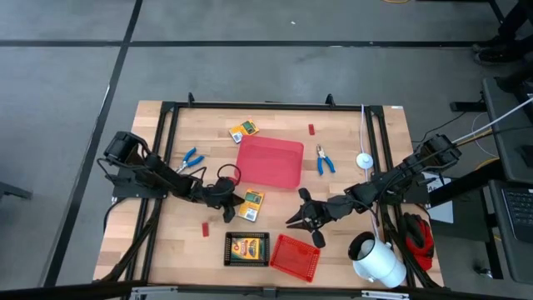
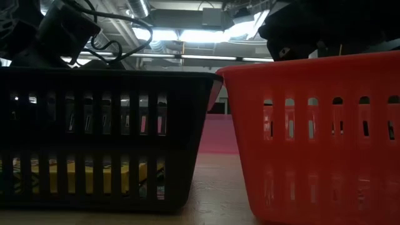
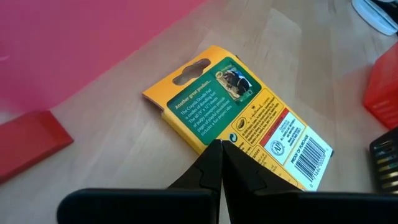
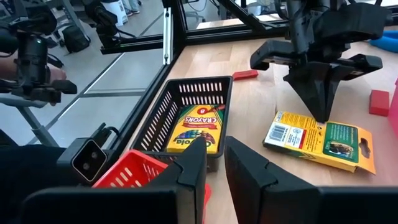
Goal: Pick & Place School Supplies
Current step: Put the crayon box into the black bin
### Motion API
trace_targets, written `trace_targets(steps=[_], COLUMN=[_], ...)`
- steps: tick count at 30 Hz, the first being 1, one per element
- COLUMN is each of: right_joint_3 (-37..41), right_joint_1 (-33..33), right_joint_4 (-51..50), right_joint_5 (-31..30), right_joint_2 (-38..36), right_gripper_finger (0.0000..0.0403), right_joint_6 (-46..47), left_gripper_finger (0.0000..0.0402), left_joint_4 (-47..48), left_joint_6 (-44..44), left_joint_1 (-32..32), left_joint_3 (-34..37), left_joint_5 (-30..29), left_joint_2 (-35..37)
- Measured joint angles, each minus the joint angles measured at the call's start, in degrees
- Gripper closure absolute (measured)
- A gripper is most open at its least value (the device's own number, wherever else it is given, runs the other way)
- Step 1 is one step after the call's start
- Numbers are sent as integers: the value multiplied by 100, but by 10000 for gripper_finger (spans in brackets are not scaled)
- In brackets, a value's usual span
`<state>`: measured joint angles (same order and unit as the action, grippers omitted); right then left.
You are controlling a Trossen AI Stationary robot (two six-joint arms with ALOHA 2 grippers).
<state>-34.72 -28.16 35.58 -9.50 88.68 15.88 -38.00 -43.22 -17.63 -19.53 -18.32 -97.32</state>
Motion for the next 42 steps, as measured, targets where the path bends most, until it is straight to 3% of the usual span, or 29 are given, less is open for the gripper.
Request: trace_targets(steps=[35,42], right_joint_3=[0,-4], right_joint_1=[-120,56], right_joint_4=[214,-88], right_joint_5=[135,-269], right_joint_2=[2,2], right_gripper_finger=[341,341], right_joint_6=[83,38], left_gripper_finger=[400,400], left_joint_4=[411,406], left_joint_6=[-355,-355], left_joint_1=[-44,-44], left_joint_3=[6,7], left_joint_5=[-158,-164], left_joint_2=[-2,-2])
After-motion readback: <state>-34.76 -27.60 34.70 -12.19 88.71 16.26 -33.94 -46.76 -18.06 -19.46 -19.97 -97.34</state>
